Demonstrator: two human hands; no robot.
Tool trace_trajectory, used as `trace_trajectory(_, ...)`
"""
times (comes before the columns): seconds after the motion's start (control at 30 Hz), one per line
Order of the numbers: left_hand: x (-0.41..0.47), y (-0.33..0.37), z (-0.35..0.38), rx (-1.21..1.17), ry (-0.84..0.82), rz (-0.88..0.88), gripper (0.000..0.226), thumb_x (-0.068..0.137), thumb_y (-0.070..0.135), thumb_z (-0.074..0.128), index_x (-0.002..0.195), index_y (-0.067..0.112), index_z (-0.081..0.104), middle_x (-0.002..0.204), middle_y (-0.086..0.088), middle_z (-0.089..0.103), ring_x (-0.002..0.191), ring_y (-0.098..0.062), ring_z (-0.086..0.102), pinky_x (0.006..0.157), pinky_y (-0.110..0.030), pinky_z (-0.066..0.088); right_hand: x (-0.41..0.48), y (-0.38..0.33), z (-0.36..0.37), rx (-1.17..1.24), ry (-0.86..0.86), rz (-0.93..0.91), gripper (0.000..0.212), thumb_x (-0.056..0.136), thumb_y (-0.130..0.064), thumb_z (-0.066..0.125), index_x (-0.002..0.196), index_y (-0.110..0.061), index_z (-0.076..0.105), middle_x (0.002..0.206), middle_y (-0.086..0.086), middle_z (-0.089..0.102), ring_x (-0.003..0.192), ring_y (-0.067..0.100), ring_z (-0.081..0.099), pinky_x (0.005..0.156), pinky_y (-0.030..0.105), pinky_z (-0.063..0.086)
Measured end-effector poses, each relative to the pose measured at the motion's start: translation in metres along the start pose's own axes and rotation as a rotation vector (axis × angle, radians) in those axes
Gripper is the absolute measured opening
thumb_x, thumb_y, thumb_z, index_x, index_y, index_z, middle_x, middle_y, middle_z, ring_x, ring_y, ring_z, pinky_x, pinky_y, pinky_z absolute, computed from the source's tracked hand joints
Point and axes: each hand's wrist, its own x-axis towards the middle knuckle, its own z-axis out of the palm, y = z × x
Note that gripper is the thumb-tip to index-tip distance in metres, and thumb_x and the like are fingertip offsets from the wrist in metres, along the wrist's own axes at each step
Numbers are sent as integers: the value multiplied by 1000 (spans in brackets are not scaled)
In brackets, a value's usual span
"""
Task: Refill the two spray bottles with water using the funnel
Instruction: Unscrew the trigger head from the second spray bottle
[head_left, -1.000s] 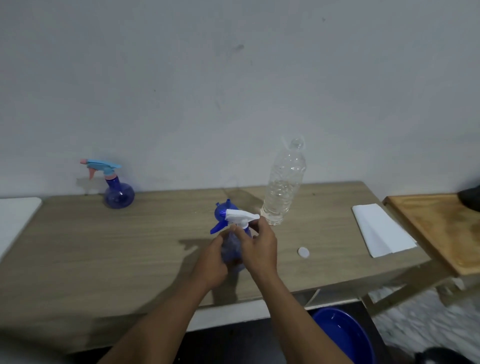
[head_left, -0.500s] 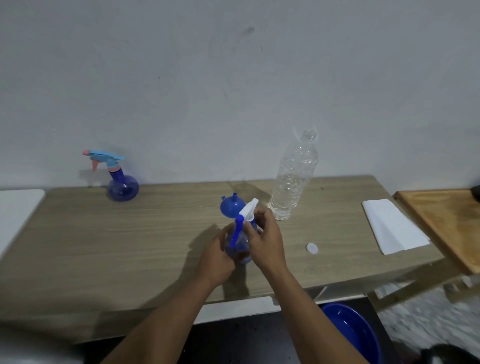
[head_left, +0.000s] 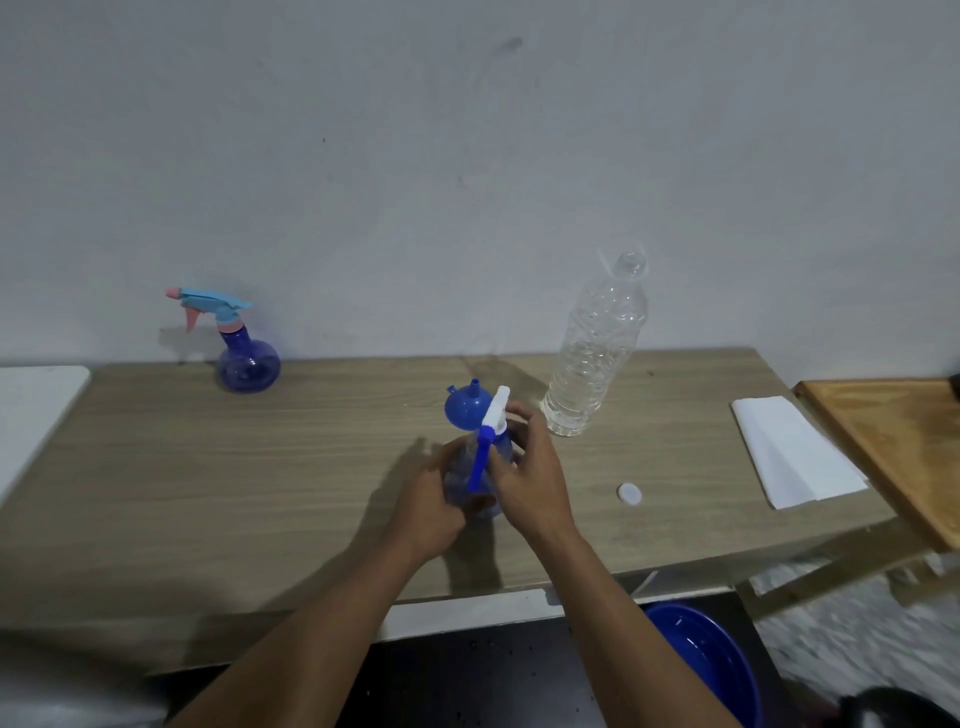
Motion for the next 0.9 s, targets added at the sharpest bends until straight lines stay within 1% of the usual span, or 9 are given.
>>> trace_trajectory(0.07,0,-1,0,-7,-2,-27,59,79,-5,75,119,35,61,107,8,72,100,-11,70,78,-22,58,2,-2,1,-22,42,11,41,85,-24,79,118,-27,53,114,-15,66,108,0,63,81,18,54)
trace_trajectory(0.2,3,1,-1,-37,18,-64,55,84,-4,73,120,36,59,113,11,70,95,-1,69,77,-17,56,5,-1,-2,-33,-46,-20,23,93,-15,69,113,-24,62,103,-15,69,101,5,66,85,25,53)
trace_trajectory(0.37,1,-2,-1,-7,13,-73,61,81,-2,72,128,33,58,113,7,71,106,-15,69,88,-36,59,4,-2,-1,-26,-17,1,36,89,-21,75,116,-28,51,117,-14,65,111,0,62,84,19,52)
trace_trajectory(0.47,-1,2,0,-30,15,-60,55,85,0,72,126,34,58,116,6,69,101,-6,68,83,-23,57,6,0,-4,-24,-65,-18,26,95,-16,67,116,-26,55,110,-18,67,106,0,64,84,20,52)
trace_trajectory(0.53,-2,3,0,8,28,-23,56,84,1,73,123,38,57,117,9,68,98,1,67,80,-15,53,4,0,-4,-7,-88,-30,29,96,-15,65,121,-26,54,113,-17,68,106,2,65,84,21,54)
trace_trajectory(0.63,-5,5,-1,41,18,22,50,86,-2,71,121,31,59,118,4,69,96,0,68,75,-13,52,4,0,-4,9,-73,-40,32,95,-15,68,122,-24,53,116,-12,68,110,7,65,88,28,55)
trace_trajectory(0.73,-4,3,-1,28,36,-1,58,81,8,78,130,32,56,119,14,66,105,-1,64,81,-10,49,4,-1,-2,14,-79,-28,28,95,-13,65,120,-24,56,111,-14,69,106,6,65,88,26,55)
trace_trajectory(0.83,-2,2,0,-20,44,-40,50,85,3,74,112,44,61,110,11,71,103,-12,69,80,-20,57,3,0,-1,-4,-32,-25,33,94,-17,69,118,-28,50,114,-13,68,104,2,65,84,25,54)
trace_trajectory(0.9,-1,1,1,-34,49,-60,48,87,5,73,104,48,61,104,12,72,100,-11,70,82,-25,58,4,0,0,-11,-39,-26,29,94,-21,69,116,-30,52,113,-15,68,107,2,64,84,24,54)
